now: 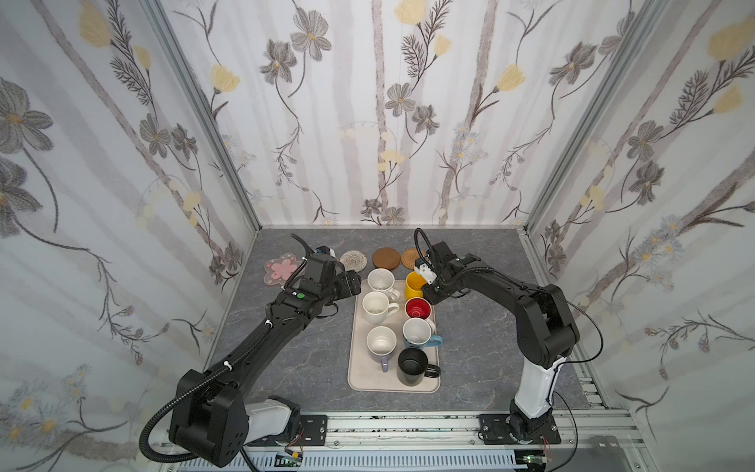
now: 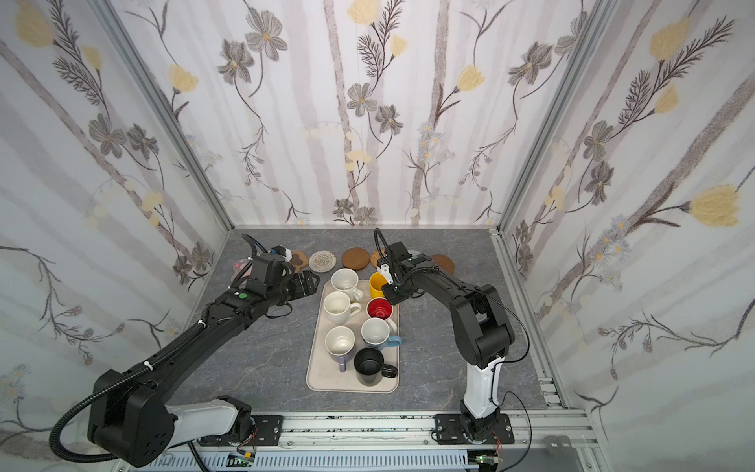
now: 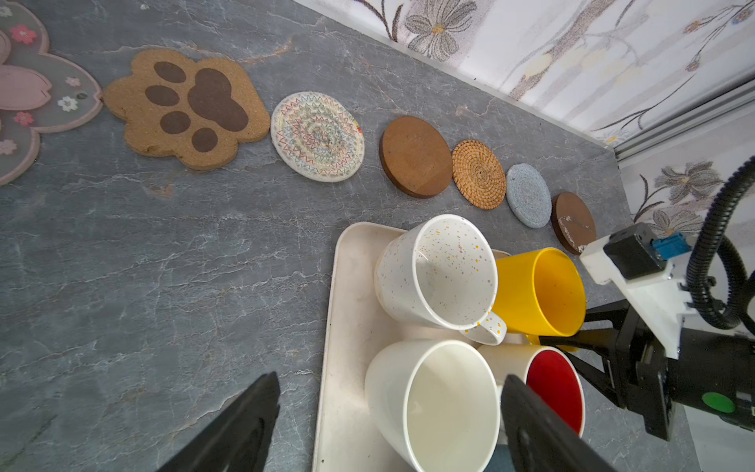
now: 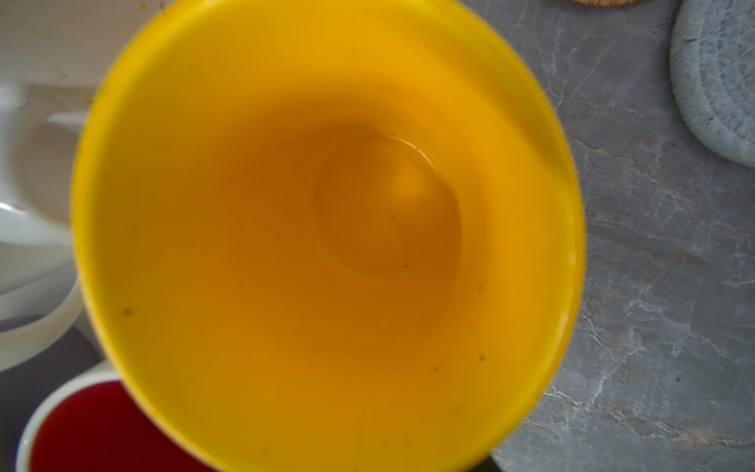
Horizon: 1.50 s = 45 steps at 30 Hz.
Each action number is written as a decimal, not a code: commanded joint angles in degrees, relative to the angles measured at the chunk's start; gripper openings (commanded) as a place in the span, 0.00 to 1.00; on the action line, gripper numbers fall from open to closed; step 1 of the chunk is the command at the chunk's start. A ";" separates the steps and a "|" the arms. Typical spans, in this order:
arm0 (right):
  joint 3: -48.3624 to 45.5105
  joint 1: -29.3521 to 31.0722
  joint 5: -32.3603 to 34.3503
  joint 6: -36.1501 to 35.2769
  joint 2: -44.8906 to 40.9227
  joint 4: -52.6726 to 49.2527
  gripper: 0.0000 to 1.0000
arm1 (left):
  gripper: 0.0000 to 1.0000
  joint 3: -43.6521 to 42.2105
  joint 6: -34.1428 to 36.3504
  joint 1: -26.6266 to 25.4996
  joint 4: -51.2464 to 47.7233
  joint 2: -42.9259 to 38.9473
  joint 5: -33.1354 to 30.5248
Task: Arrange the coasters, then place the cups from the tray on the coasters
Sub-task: 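Lower the right gripper onto the yellow mug rim and close it, then lift the yellow mug with the right gripper toward the scratched dark brown coaster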
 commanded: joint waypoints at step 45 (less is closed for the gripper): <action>10.22 -13.35 2.42 13.85 -6.94 2.14 0.00 | 1.00 10.10 5.00 -1.43 -0.52 6.63 -1.20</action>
